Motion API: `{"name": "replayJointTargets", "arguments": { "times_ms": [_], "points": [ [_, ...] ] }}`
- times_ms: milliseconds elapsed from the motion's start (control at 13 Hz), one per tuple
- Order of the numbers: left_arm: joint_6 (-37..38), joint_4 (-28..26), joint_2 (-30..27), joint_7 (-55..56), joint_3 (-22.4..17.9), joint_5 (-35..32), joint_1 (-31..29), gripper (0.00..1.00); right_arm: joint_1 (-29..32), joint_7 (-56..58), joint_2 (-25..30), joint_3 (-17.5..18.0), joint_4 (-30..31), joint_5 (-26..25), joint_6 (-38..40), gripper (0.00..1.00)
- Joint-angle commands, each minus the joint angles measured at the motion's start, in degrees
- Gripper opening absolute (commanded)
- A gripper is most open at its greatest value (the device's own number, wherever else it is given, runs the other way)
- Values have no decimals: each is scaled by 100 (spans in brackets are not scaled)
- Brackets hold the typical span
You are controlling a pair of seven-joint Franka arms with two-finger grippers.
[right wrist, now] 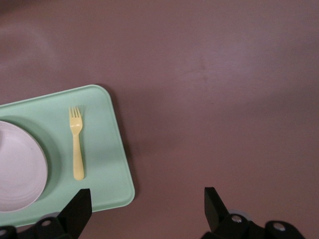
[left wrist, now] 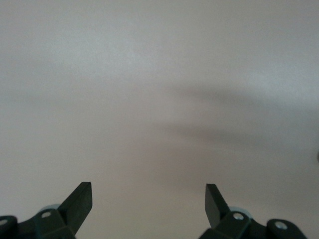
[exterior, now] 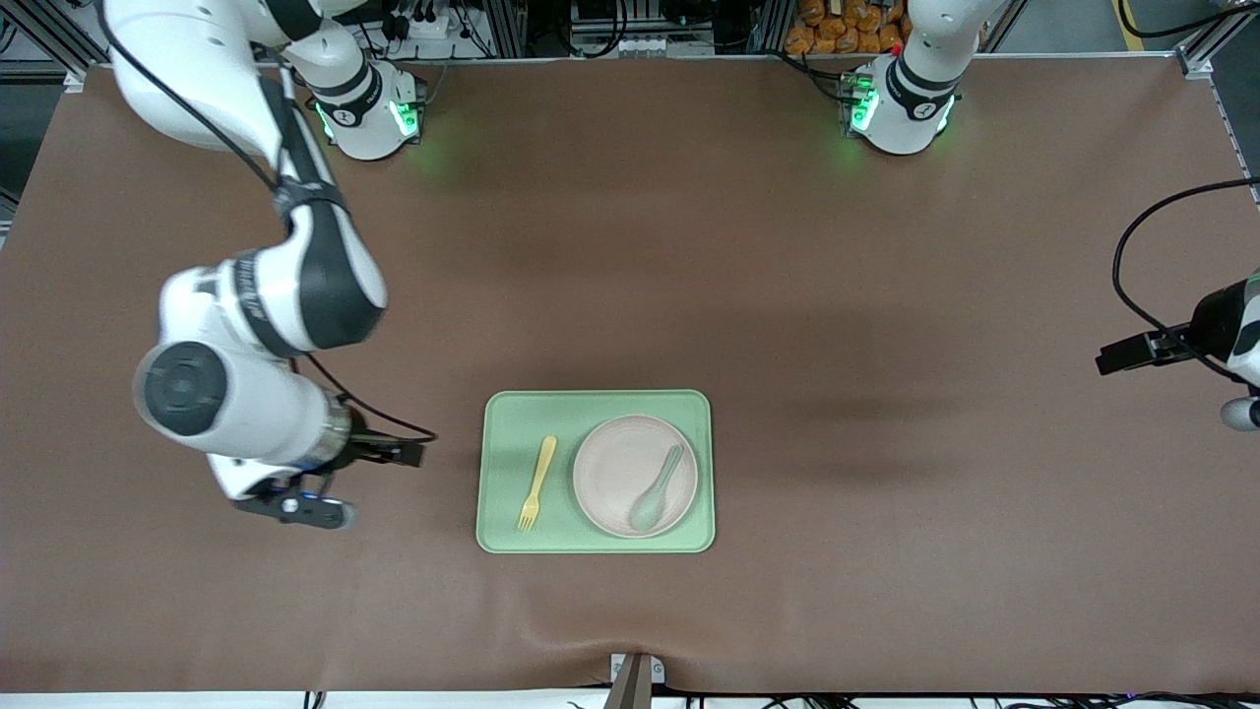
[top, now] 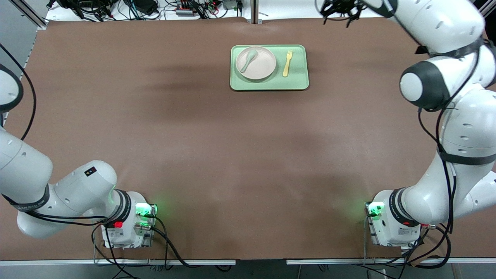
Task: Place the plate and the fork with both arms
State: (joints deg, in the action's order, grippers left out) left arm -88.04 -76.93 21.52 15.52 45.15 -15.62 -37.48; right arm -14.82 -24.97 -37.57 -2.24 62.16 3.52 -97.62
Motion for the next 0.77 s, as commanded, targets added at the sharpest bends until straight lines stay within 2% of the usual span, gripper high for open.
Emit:
{"name": "replayJointTargets", "arguments": {
  "times_ms": [0, 231, 385, 538, 692],
  "points": [
    [181, -155, -692, -540, -1268, 725, 784, 100, 338, 412, 495, 119, 288, -9, 111, 100],
    [506, -155, -1053, -805, -2043, 1139, 1426, 100, 663, 789, 759, 119, 288, -27, 348, 100],
    [664, -164, -1299, -823, -2693, 1333, 2110, 100, 900, 1195, 987, 119, 288, -27, 629, 100],
    [744, -408, -1614, -1032, -2915, 1500, 2341, 100, 1077, 1223, 1198, 119, 297, -27, 840, 100],
    [736, -926, -2123, -1716, -3247, 1624, 2543, 100, 1130, 1293, 1514, 101, 550, -70, 929, 100]
  ]
}}
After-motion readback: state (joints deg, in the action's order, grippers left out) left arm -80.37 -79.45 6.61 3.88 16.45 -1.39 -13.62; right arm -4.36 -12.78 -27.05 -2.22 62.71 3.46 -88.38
